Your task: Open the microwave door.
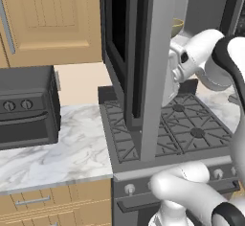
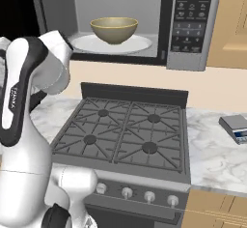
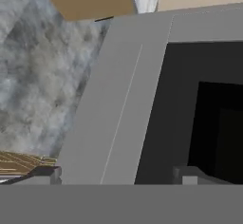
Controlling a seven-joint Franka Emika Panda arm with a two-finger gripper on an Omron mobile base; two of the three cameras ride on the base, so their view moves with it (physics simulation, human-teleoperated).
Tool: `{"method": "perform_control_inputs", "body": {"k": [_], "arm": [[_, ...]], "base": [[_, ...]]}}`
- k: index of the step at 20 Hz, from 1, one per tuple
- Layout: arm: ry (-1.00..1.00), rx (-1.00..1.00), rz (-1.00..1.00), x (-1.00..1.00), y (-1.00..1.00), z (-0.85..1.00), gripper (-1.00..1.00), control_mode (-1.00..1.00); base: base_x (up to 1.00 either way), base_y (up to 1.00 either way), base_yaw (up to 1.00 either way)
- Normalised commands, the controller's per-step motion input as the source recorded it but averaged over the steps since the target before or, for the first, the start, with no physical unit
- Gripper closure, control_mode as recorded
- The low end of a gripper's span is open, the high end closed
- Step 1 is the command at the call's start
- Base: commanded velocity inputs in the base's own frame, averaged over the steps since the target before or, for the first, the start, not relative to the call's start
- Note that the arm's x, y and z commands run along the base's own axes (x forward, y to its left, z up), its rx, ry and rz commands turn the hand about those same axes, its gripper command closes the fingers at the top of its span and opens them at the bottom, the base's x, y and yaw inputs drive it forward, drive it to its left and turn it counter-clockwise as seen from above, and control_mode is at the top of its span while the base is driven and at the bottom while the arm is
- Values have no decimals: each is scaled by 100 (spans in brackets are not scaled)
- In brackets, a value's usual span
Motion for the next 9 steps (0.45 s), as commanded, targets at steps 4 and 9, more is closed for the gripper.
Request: {"method": "perform_control_inputs", "body": {"k": [4, 9], "arm": [[-5, -12, -54, 85, 77, -30, -100, -100], [-4, -6, -48, 81, 88, -33, -100, -100]], "base": [[0, 0, 0], [0, 0, 0]]}}
